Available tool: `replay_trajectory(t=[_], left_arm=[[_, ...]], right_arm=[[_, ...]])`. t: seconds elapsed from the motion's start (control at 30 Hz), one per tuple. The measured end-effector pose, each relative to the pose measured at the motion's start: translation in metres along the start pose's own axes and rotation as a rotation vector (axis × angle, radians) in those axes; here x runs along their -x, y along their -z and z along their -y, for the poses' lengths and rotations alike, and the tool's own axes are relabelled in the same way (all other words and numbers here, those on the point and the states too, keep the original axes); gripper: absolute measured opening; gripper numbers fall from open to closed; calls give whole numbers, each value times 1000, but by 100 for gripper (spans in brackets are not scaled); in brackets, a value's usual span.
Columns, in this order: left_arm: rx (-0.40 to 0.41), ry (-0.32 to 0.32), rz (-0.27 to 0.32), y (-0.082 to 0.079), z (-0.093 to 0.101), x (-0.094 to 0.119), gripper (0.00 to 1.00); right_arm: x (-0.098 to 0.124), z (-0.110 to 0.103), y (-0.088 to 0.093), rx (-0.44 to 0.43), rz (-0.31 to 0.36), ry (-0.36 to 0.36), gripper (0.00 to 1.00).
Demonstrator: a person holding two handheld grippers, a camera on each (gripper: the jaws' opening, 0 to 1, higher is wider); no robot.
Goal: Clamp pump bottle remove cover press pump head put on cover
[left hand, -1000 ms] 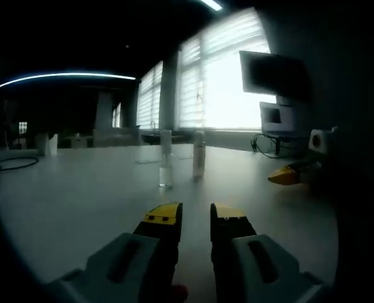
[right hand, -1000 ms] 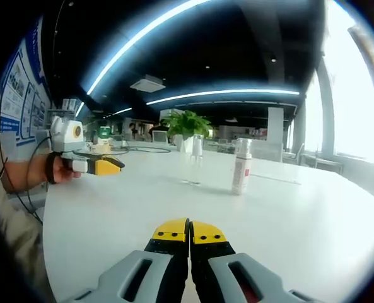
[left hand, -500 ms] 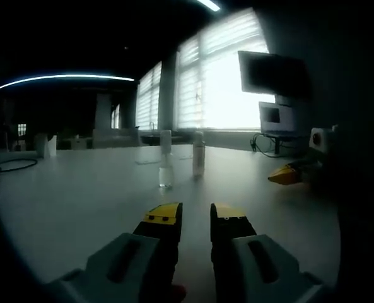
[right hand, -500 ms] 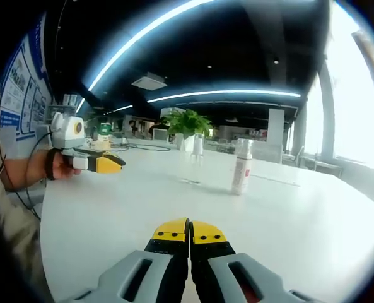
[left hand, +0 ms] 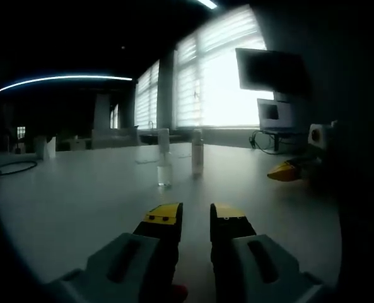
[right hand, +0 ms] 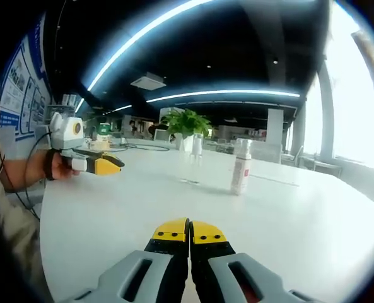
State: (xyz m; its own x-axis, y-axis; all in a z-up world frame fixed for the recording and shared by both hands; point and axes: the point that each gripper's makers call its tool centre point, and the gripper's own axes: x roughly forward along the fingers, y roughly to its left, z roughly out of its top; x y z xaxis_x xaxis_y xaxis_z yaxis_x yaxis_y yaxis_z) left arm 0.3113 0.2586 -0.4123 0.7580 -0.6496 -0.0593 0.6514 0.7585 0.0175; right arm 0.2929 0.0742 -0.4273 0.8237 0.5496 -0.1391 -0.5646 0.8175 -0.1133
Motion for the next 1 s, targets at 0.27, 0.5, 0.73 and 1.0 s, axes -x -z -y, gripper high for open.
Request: replay_trajectory(t=[0.27,0.5,0.73,1.0], left_arm=[[0,-2,-1,1,-3,0,9],[4,-3,-1,1,-3,0,9],[-4,-3,4,0,-4,0,9],[-7,-3,-2,2,-4,0,9]], right_arm=[[0,0,-1,4,2,-1,0],[-1,0,0,5,1,-1,0],[-1,-1,-1,4,2,-2,0],[-1,0,-1,1,5,-2,0]])
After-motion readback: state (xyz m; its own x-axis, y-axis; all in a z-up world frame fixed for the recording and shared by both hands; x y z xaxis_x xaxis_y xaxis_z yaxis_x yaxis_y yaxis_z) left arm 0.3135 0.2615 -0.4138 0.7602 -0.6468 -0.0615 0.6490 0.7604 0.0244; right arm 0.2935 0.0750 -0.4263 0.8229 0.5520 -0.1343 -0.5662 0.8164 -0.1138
